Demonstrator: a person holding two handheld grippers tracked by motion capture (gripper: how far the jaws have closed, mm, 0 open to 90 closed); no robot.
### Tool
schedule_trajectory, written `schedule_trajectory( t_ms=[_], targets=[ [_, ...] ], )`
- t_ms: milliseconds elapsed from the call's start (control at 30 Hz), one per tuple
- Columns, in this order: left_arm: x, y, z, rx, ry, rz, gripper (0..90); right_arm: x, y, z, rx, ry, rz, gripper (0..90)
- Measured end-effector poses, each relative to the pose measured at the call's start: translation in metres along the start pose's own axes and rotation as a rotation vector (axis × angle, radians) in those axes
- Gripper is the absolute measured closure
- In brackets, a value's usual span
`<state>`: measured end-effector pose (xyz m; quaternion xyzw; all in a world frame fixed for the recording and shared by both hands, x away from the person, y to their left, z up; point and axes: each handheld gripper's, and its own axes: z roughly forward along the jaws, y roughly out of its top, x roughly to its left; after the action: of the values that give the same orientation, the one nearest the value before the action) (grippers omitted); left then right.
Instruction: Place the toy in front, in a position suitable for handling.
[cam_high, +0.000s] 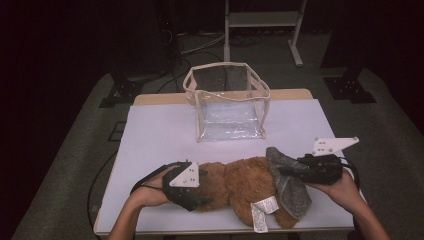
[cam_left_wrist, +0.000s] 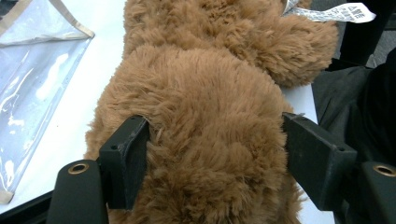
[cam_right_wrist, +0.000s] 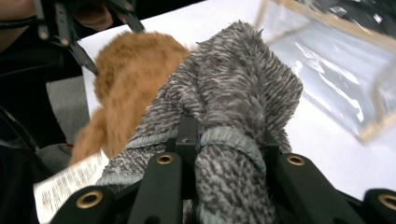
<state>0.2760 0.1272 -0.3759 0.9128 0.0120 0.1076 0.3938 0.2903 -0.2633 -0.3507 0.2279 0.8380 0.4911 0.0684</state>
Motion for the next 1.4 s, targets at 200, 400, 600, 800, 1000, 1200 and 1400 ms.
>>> schedule_trajectory(
  t_ms=[200,400,600,800,1000,1200,1400],
  targets=[
    [-0.003,-0.001,0.003,-0.010,0.002,0.000,27.2,0.011,0.044,0.033,0.071,0.058,-0.104,70.6],
    [-0.006,0.000,0.004,-0.006,0.007,0.013,27.2,0.015,0.065,0.071,0.181,0.086,-0.172,70.2],
    [-0.003,0.000,-0.003,-0.069,0.024,-0.013,23.2,0.011,0.050,0.069,0.173,0.095,-0.123,70.7],
    [0.007,-0.003,-0.007,-0.039,0.056,-0.095,13.2,0.017,0.033,0.054,0.130,0.102,-0.106,70.7],
    [0.002,-0.006,0.008,-0.012,-0.011,-0.083,13.2,0.026,0.026,0.044,0.106,0.102,-0.115,70.6],
    [-0.001,-0.009,0.007,-0.002,-0.006,-0.061,14.9,0.019,0.017,0.022,0.081,0.057,-0.089,70.6],
    [0.001,-0.012,0.004,-0.010,0.005,-0.075,13.9,0.009,-0.004,-0.003,0.041,0.019,-0.018,70.6]
  ],
)
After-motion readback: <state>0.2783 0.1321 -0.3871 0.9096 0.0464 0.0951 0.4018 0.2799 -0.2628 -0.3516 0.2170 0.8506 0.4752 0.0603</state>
